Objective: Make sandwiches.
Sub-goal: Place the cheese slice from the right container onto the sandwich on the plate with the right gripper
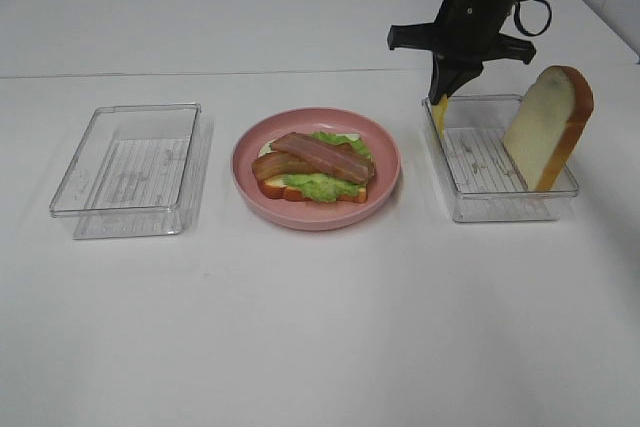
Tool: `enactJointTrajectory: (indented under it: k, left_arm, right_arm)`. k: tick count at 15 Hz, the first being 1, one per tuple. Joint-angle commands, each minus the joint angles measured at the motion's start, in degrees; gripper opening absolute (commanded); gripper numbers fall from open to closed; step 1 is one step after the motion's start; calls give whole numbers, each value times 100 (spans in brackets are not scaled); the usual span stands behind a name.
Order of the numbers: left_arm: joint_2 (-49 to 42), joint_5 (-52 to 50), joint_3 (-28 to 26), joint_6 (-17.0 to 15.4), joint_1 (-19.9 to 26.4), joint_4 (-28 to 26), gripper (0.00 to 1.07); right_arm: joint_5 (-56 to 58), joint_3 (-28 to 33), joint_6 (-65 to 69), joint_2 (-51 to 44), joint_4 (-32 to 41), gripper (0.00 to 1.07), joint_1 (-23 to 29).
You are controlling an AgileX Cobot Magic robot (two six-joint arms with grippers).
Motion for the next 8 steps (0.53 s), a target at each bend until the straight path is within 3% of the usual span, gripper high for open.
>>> enactJointTrajectory:
  k: [1,7,8]
  left_arm:
    - [-132,-57,29,0,11,-23,75]
    - [-132,-57,29,0,11,-23,75]
    - [-132,-57,29,0,11,-23,75]
  right_arm:
    - [63,-57,23,-401,-6,0,-11]
    - [298,-57,-395,-1008,922,0,11]
    - [447,-52,-630,-1014,1713,0,69]
